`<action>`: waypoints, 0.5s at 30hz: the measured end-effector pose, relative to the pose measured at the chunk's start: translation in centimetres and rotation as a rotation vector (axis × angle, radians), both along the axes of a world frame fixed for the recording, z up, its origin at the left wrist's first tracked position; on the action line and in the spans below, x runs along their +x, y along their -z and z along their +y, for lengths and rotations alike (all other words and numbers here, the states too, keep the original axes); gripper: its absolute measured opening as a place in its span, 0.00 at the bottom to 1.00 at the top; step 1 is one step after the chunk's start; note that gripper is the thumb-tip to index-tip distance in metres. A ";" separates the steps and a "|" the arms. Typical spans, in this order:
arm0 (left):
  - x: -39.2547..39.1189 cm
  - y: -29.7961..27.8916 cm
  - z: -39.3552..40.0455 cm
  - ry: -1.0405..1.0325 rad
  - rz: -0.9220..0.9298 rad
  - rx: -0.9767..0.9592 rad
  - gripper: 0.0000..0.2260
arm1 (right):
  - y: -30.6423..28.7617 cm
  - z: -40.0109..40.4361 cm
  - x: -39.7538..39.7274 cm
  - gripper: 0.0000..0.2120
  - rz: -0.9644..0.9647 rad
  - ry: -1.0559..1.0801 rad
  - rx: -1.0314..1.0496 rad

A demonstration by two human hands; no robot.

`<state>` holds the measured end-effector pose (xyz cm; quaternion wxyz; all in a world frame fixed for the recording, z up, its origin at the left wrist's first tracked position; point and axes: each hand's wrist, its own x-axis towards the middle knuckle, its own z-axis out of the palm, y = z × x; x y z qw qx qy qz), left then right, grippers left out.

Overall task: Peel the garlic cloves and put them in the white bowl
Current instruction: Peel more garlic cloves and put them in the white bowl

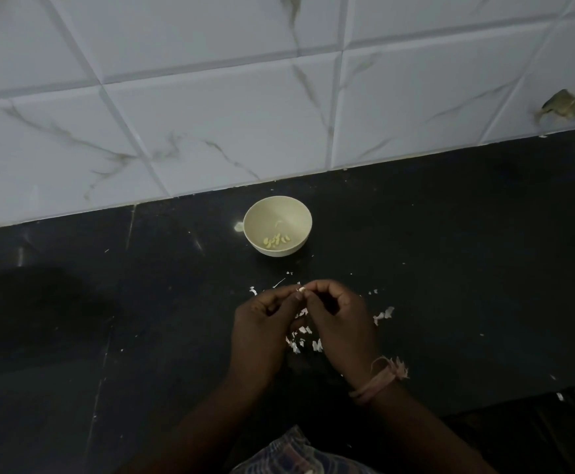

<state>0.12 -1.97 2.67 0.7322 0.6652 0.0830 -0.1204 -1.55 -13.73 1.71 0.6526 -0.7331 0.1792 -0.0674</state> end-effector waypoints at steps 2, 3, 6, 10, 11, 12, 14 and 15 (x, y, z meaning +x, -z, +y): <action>0.0 -0.4 0.5 -0.012 -0.028 -0.002 0.06 | -0.4 0.6 0.0 0.06 -0.039 0.018 -0.024; 0.0 -0.6 0.7 -0.018 -0.044 0.013 0.07 | -0.7 0.8 0.1 0.05 -0.050 0.021 -0.039; -0.2 -0.7 1.3 -0.038 -0.130 0.135 0.08 | -1.2 1.2 0.1 0.04 -0.062 0.016 -0.053; -0.3 -0.4 2.1 -0.014 -0.241 0.334 0.08 | -1.5 1.8 0.1 0.05 -0.027 0.010 -0.056; -0.3 -0.3 2.2 -0.017 -0.262 0.372 0.08 | -1.4 1.9 0.1 0.06 -0.025 0.014 -0.044; -0.4 -0.2 2.3 -0.024 -0.278 0.397 0.08 | -1.4 2.0 0.0 0.06 -0.026 0.018 -0.040; -0.6 -0.3 2.3 -0.036 -0.287 0.424 0.10 | -1.3 2.2 -0.2 0.06 -0.029 0.027 -0.039; -0.7 -0.3 2.3 -0.035 -0.280 0.425 0.10 | -1.2 2.3 -0.3 0.06 -0.020 0.033 -0.035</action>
